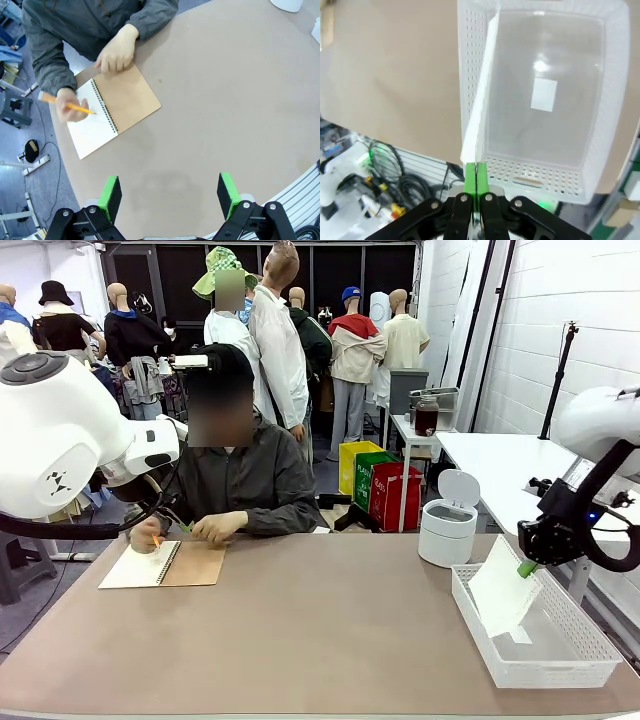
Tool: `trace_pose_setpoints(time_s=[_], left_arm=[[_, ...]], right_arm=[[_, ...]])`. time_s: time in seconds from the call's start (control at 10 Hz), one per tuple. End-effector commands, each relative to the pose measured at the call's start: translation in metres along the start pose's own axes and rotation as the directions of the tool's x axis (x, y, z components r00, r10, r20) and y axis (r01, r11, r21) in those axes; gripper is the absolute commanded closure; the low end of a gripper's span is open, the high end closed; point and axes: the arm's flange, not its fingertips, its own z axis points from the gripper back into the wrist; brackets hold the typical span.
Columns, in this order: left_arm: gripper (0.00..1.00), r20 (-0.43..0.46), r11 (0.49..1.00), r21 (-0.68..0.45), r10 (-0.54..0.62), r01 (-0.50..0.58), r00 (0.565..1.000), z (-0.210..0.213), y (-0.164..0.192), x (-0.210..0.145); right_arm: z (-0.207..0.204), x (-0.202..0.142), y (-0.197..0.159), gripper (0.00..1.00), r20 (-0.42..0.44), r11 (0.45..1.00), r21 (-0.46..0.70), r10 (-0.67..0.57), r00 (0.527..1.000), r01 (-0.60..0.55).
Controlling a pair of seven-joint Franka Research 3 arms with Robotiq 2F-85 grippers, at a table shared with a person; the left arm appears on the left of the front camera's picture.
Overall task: Sort the paper based on its condition.
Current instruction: If a person hands you a paper, place it in the Organizing basket , and if it's crumpled, put it in the Trash can.
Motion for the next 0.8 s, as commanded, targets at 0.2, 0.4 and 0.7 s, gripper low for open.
trace_pose_setpoints(time_s=[0.2,0.4,0.7], left_arm=[[0.0,-0.003,1.0,0.002,-0.012,0.012,1.0,0.0,0.001,0.0],[0.0,-0.003,1.0,0.002,-0.012,0.012,1.0,0.0,0.001,0.0],[0.0,-0.003,1.0,0.002,-0.012,0.012,1.0,0.0,0.001,0.0]], right_arm=[[-0.015,0.04,-0.008,1.0,-0.116,0.997,0.008,0.083,0.99,-0.083],[-0.024,0.044,-0.009,1.0,-0.098,0.994,0.082,0.08,0.992,-0.072],[-0.035,0.03,-0.015,1.0,-0.113,0.997,0.076,0.014,0.993,-0.006]])
